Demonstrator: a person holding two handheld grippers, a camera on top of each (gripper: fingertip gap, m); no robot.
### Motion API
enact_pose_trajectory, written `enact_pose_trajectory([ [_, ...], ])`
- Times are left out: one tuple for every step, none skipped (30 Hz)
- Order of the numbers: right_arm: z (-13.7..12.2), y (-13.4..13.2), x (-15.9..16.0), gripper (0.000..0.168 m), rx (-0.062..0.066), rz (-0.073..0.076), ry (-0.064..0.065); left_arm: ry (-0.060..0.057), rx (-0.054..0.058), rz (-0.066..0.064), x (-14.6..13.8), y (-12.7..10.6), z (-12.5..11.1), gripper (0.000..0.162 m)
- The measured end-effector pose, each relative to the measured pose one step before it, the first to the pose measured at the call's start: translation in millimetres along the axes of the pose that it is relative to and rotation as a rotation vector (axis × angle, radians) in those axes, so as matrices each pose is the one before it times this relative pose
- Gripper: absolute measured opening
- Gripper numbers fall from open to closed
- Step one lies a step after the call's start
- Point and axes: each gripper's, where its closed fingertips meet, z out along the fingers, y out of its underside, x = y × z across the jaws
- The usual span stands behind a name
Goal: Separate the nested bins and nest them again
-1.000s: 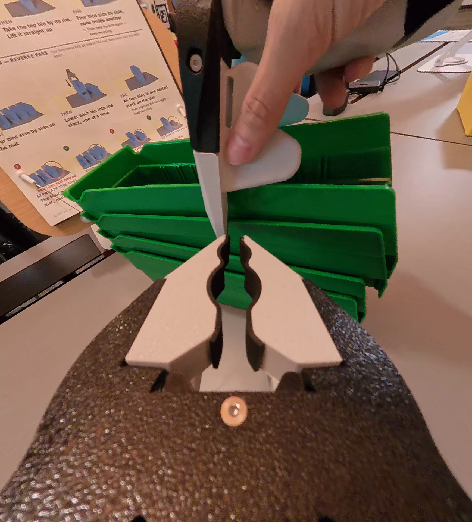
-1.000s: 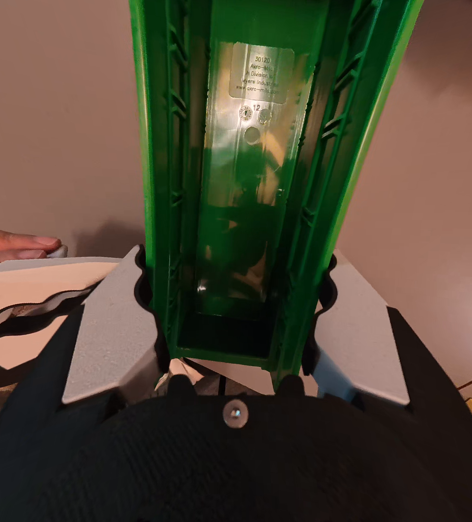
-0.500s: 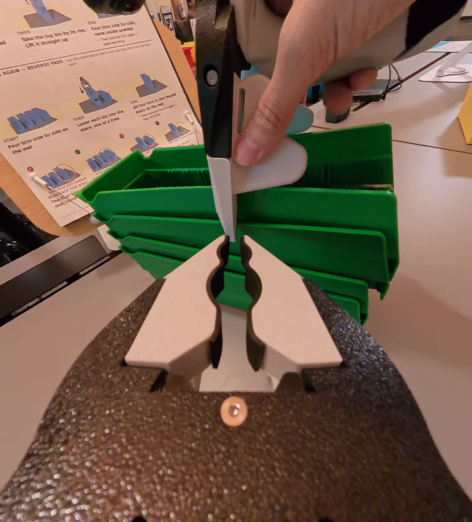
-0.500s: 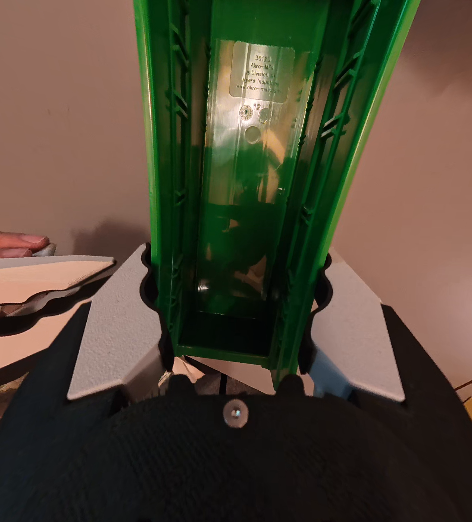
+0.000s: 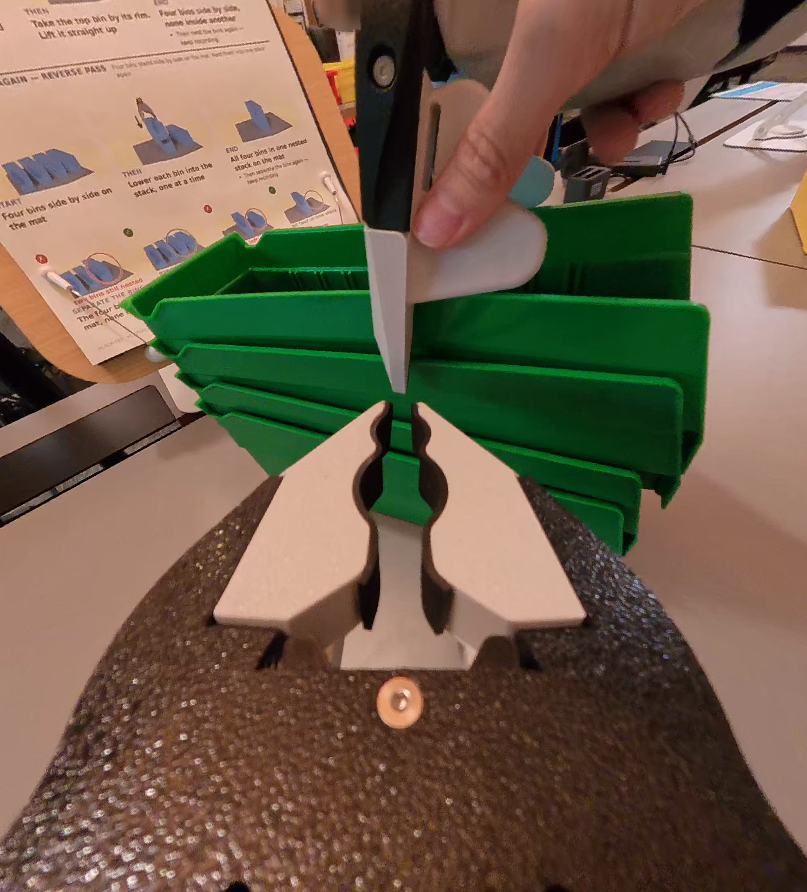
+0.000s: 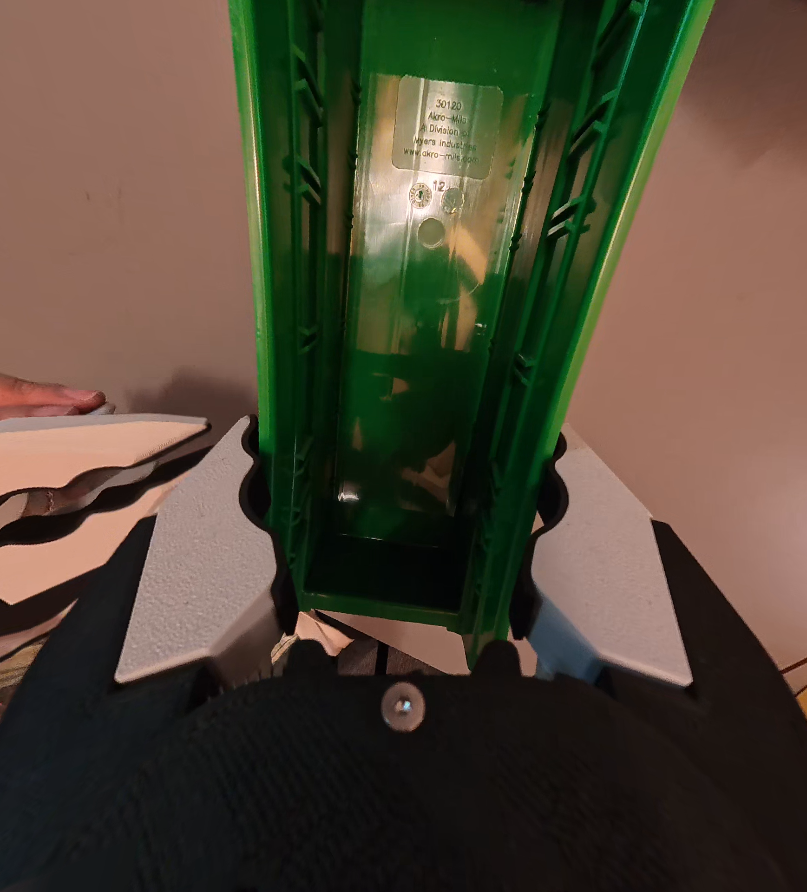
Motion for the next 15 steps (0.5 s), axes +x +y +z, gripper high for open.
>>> enact_pose_trajectory([
  [-0.03,-0.04,-0.01,0.115,-0.0006,0.0002,-0.0004,-0.0088,-0.002,-0.0018,-1.78,1.35,-0.7,0.006],
  [-0.04,0.07,0.02,0.115,-0.0005,0.0004,0.0003,-0.0106,-0.0006,-0.0006,-1.91,0.44,-1.11,0.006],
  [0.13,0.02,-0.11,0.115,-0.0016,-0.0001,0.0011,-0.0095,0.0033,-0.0018,-1.49,-0.89,-1.46,0.006],
  [0.0,0.1,-0.18,0.115,-0.002,-0.0005,0.0011,-0.0047,0.0072,-0.0005,-0.51,-2.12,-1.57,0.006],
  [0.01,0.12,0.07,0.115,-0.0015,-0.0003,0.0005,-0.0012,0.0052,0.0037,-0.01,-2.7,-1.41,0.006],
  [-0.01,-0.16,0.07,0.115,0.0015,0.0,-0.0003,-0.004,-0.0001,0.0058,-0.53,-2.85,-1.18,0.006],
  [-0.06,-0.11,0.04,0.115,0.0025,0.0003,-0.0008,-0.0098,0.0027,0.0039,-1.66,-3.49,-1.05,0.006],
  [0.07,-0.13,0.01,0.115,0.0029,0.0005,-0.0003,-0.0086,0.01,0.0002,-1.87,-4.4,-0.7,0.006],
  [-0.03,-0.18,-0.11,0.115,0.0027,0.0007,-0.0001,0.0024,0.0052,-0.0033,-0.75,-3.1,0.2,0.006],
  [-0.04,0.02,0.0,0.115,0.0011,0.0002,-0.0003,0.0128,-0.0116,-0.0058,0.51,-0.48,1.05,0.006],
  [0.02,0.02,0.15,0.115,-0.0012,-0.0001,-0.0002,0.0119,-0.0191,-0.0054,0.52,0.92,1.29,0.006],
  [-0.04,0.15,-0.02,0.115,-0.0023,-0.0001,0.0002,0.0072,-0.0125,0.0018,0.27,0.46,0.62,0.006],
  [0.03,0.11,-0.06,0.115,-0.0031,-0.0004,0.0008,0.0067,-0.0063,0.0121,0.56,0.67,-0.29,0.006],
  [0.08,0.11,-0.14,0.115,-0.0023,-0.0001,0.0009,0.004,-0.0059,0.0171,0.35,1.66,-1.19,0.006],
  [0.02,-0.01,-0.04,0.115,0.0003,-0.0003,0.0002,-0.0027,-0.0061,0.0149,-0.54,2.89,-1.67,0.006],
])
